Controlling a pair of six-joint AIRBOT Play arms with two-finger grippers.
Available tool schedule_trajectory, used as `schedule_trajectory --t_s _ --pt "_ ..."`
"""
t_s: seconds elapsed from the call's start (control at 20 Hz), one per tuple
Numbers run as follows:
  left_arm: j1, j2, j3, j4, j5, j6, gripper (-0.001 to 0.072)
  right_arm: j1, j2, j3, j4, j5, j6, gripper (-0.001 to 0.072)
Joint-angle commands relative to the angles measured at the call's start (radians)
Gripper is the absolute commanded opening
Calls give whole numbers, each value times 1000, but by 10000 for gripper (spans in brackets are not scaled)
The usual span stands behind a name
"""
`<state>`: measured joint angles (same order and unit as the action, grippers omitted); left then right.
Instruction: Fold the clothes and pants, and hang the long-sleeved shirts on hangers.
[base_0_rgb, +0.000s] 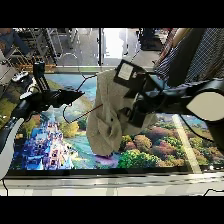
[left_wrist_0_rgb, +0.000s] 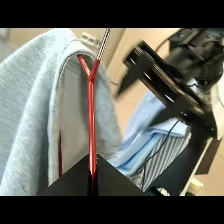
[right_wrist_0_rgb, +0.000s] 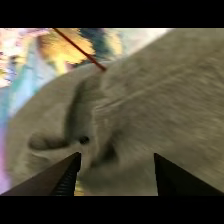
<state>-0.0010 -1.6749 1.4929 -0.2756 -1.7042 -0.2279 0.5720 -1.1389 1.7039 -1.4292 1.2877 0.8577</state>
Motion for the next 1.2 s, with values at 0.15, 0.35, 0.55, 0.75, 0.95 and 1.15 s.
schedule_trajectory --t_s 0.15,0.35,0.55,0.75,0.95,1.15 --pt "-7 0 0 -22 -28 27 18 2 2 24 -310 -357 -340 667" --pt "-22 0 0 52 -27 26 18 2 -127 24 -273 -547 -363 669" --pt "-29 0 0 66 4 26 18 2 -220 23 -175 -507 -362 384" --pt "-24 0 0 65 200 26 418 2 -220 23 -112 -387 -362 28" --pt "50 2 13 87 395 19 720 1 -216 23 -157 -239 -335 25" --pt "203 25 133 388 403 -170 720 -27 -217 21 -167 -191 -275 24"
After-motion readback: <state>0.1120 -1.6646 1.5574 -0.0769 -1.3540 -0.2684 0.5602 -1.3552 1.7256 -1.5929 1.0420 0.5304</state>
